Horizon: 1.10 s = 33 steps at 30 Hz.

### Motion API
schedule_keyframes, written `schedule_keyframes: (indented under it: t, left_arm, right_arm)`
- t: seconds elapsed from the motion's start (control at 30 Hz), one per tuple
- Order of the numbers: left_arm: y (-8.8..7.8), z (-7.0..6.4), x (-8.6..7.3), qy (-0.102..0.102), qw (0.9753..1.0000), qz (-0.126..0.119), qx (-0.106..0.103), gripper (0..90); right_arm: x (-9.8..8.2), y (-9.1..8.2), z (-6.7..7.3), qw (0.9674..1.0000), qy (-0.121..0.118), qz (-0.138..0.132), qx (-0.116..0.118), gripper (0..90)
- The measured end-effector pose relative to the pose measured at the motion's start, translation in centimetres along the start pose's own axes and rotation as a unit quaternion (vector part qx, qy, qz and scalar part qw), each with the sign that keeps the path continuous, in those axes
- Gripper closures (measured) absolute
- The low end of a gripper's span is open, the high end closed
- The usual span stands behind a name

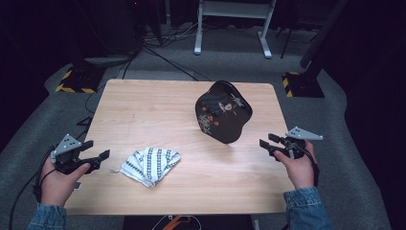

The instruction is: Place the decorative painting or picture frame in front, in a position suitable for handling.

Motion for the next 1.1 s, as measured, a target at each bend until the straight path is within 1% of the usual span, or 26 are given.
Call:
schedule_keyframes:
  t: [0.17,0.27,0.43,0.47,0.53,0.6,0.63,0.77,0.8,0.83,0.93,0.97,1.0,1.07,1.1]
  left_arm:
    - [-0.3,0.1,0.3,-0.001,1.0000,-0.005,0.003,24.7]
    - [-0.3,0.1,0.5,-0.002,1.0000,-0.007,0.003,24.7]
    - [0.1,0.2,0.8,-0.002,1.0000,-0.008,-0.001,24.7]
    - [0.1,0.2,0.8,-0.002,1.0000,-0.008,-0.001,24.7]
    - [0.3,0.2,0.8,-0.004,1.0000,-0.007,-0.004,24.7]
    - [0.4,0.3,0.8,-0.003,1.0000,-0.006,-0.004,24.7]
    - [0.5,0.3,0.7,-0.004,1.0000,-0.005,-0.005,24.7]
    - [0.5,0.4,0.7,-0.005,1.0000,-0.006,-0.006,24.7]
    - [0.5,0.4,0.7,-0.005,1.0000,-0.006,-0.005,24.7]
    - [0.5,0.4,0.7,-0.005,1.0000,-0.006,-0.005,24.7]
    - [0.6,0.5,0.6,-0.005,1.0000,-0.004,-0.005,24.7]
    - [0.6,0.4,0.5,-0.004,1.0000,-0.003,-0.006,24.7]
    - [0.7,0.4,0.5,-0.004,1.0000,-0.001,-0.007,24.7]
    - [0.7,0.4,0.5,-0.004,1.0000,-0.001,-0.007,24.7]
    - [0.7,0.4,0.5,-0.004,1.0000,-0.001,-0.007,24.7]
  right_arm:
    - [1.6,-0.7,0.2,0.9999,0.000,-0.009,0.010,49.8]
    - [2.5,-0.9,0.2,0.9998,-0.006,-0.010,0.015,49.9]
    - [4.5,-0.9,1.0,0.9994,-0.013,-0.016,0.028,49.7]
    - [4.5,-0.9,1.0,0.9994,-0.013,-0.016,0.028,49.7]
    - [5.4,-0.8,1.5,0.9990,-0.020,-0.015,0.036,49.6]
    - [6.4,-0.5,1.8,0.9987,-0.027,-0.018,0.040,48.9]
    - [6.9,-0.3,2.0,0.9985,-0.031,-0.018,0.042,47.5]
    - [8.6,0.8,2.5,0.9977,-0.036,-0.013,0.056,46.1]
    - [8.9,1.1,2.5,0.9976,-0.038,-0.012,0.056,46.0]
    - [8.9,1.1,2.5,0.9976,-0.038,-0.012,0.056,46.0]
    - [9.7,2.1,2.7,0.9975,-0.039,-0.006,0.059,45.9]
    - [10.0,3.0,2.8,0.9969,-0.040,-0.001,0.068,46.3]
    - [10.0,3.4,2.9,0.9966,-0.040,0.003,0.073,46.9]
    - [10.1,3.7,3.0,0.9964,-0.038,0.005,0.075,47.5]
    - [10.2,4.2,3.1,0.9960,-0.035,0.008,0.082,48.2]
Point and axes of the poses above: each handheld gripper's, and its own axes: y roughly forward along the jaws, x roughly out of its top, z roughly to its left, the point moved 10 cm from there along y, roughly forward along the jaws, and after that the axes turned 9 degrees about -x, right-handed, at the moved point
